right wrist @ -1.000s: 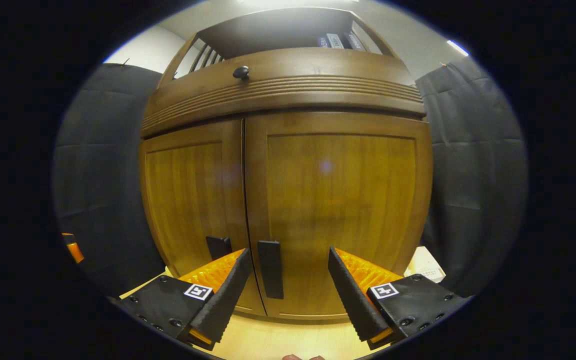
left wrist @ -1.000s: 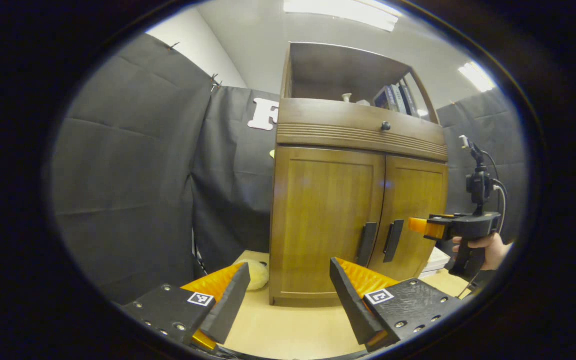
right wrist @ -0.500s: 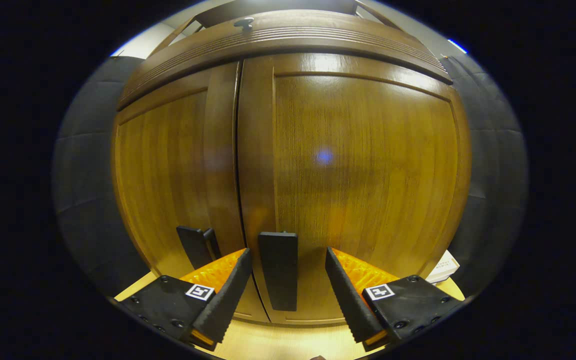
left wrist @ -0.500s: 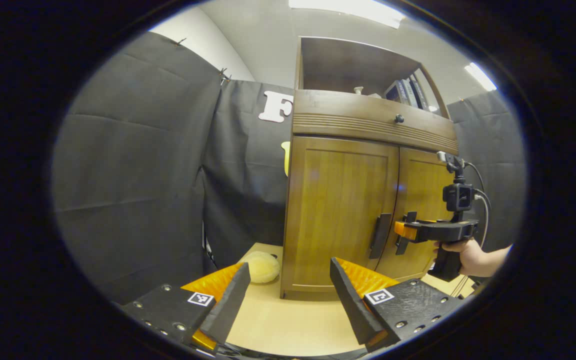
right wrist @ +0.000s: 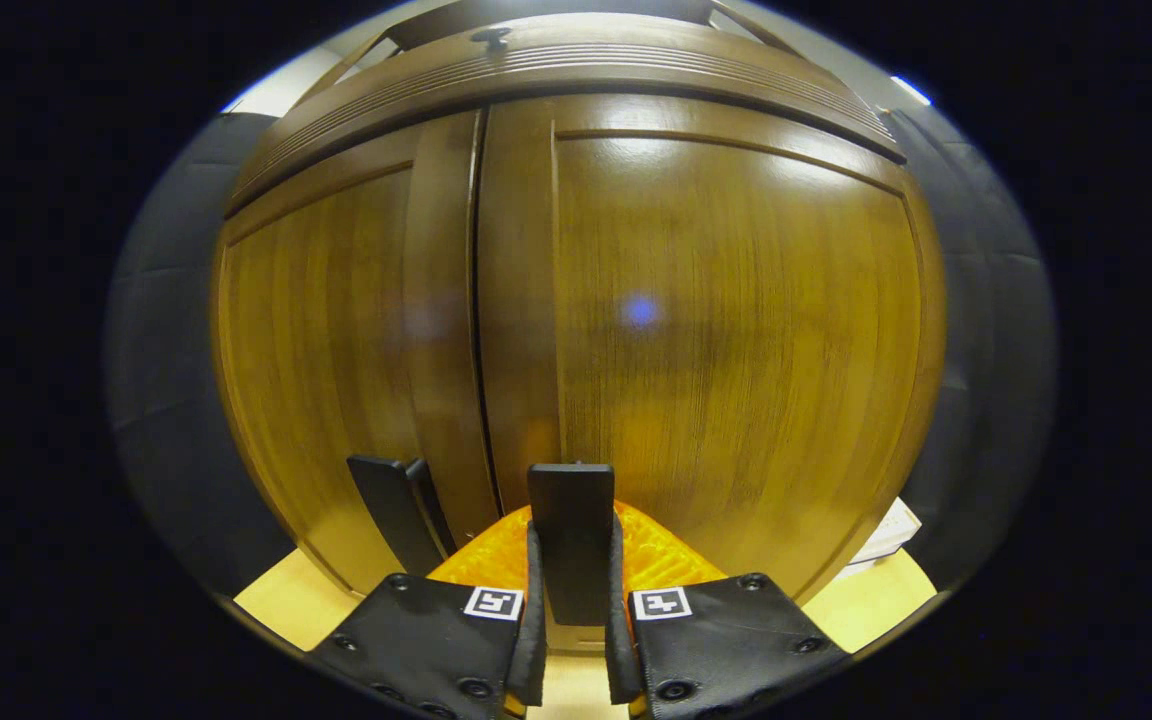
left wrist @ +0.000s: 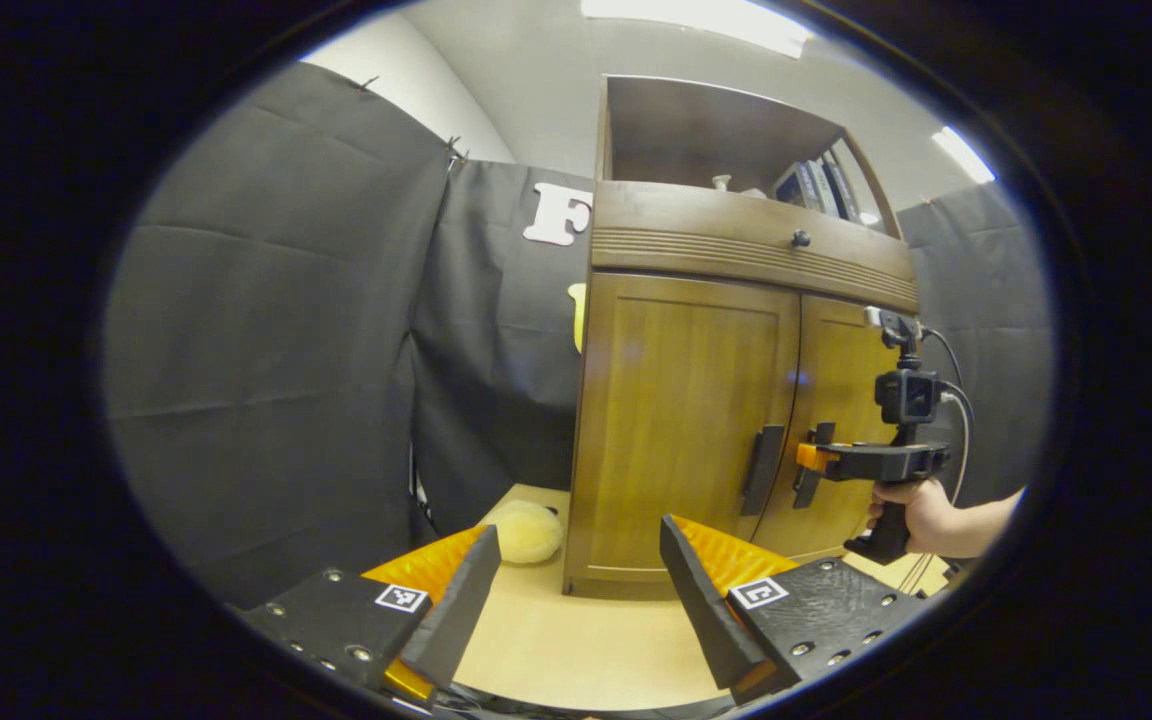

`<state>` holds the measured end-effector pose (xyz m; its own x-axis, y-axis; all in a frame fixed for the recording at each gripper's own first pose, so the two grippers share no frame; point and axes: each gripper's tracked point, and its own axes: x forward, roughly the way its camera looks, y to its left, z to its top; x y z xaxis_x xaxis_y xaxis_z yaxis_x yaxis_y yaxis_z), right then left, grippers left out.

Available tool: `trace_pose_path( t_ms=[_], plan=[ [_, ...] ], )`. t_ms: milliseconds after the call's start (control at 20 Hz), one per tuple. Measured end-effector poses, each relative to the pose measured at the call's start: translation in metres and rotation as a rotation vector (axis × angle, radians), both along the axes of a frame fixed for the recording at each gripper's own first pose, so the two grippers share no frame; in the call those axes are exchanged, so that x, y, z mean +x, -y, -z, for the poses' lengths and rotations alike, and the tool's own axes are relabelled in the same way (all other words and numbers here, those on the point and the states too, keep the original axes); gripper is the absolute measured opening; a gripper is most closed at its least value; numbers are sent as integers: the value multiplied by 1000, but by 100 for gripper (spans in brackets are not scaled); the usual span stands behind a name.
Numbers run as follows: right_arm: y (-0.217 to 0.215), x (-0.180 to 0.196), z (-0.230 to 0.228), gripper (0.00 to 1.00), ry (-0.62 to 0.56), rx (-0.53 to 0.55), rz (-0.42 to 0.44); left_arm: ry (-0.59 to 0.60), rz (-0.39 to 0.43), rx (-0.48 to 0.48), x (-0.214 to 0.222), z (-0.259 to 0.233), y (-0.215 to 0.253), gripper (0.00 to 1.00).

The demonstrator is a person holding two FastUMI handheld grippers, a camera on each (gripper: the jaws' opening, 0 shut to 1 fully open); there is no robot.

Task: Open the right door of the double-door shoe cabinet with the right hand, and open the left door with the left hand.

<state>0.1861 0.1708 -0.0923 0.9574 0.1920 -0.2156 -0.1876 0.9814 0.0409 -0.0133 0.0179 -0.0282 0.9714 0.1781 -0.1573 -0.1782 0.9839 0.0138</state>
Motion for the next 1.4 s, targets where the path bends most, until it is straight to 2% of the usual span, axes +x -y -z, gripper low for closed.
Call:
trace_pose_path(
  t_ms=[50,200,400,600,850,1400],
  plan=[
    [2,-1,0,17,2,-1,-18,2,0,-1,0,-1,0,96],
    [3,-6,0,12,-23,34,-62,13,-1,7,-6,-5,5,96],
    [1,-12,-5,12,-9,2,-83,35,-12,47,-5,-19,6,95],
    [2,-27,-8,12,-8,-6,-118,57,-28,38,-6,-25,6,96],
    [23,-68,-5,12,2,-8,-153,49,-23,32,-4,-26,5,96],
    [102,-145,-8,11,-13,6,-73,24,149,-15,5,-22,19,96]
  ],
)
